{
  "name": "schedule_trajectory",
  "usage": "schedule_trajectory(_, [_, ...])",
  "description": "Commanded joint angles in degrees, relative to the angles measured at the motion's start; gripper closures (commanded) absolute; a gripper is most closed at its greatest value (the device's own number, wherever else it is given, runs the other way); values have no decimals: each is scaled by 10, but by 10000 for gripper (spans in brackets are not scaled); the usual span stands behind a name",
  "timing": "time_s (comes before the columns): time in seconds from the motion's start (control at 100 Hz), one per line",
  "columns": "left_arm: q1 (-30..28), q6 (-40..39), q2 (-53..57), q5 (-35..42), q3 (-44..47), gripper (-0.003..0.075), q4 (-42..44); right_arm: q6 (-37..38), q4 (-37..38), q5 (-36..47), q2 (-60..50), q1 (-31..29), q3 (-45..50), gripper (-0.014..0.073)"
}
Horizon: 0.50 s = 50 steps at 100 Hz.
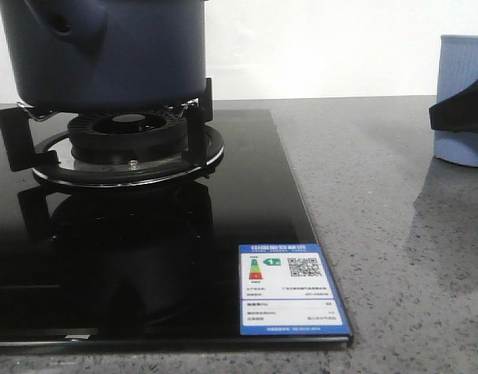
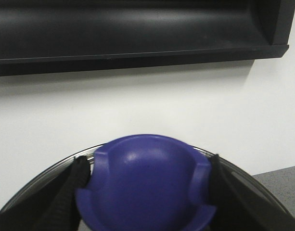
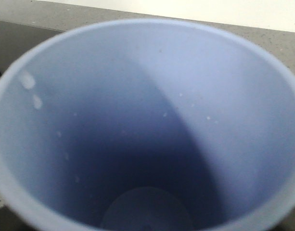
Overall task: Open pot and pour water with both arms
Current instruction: 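Lower the cup back onto the counter with the right gripper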
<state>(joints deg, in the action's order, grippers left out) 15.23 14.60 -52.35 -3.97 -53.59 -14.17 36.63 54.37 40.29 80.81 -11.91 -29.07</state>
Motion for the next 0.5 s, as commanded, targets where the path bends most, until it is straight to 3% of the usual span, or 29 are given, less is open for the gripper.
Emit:
schedule_trajectory(0.0, [-1,-2,6,63,-23,318,0,-3,-13,27,-11,-4,-12,221])
schedule_trajectory(0.11, [-1,-2,6,63,-23,318,0,1,-13,28,-12,-4,-12,165])
schedule_trajectory(0.29, [-1,-2,6,63,-23,318,0,27,-12,28,-17,-4,-9,-73])
schedule_trajectory(0.49, [-1,-2,6,63,-23,318,0,29,-4,13,-53,-4,4,-59])
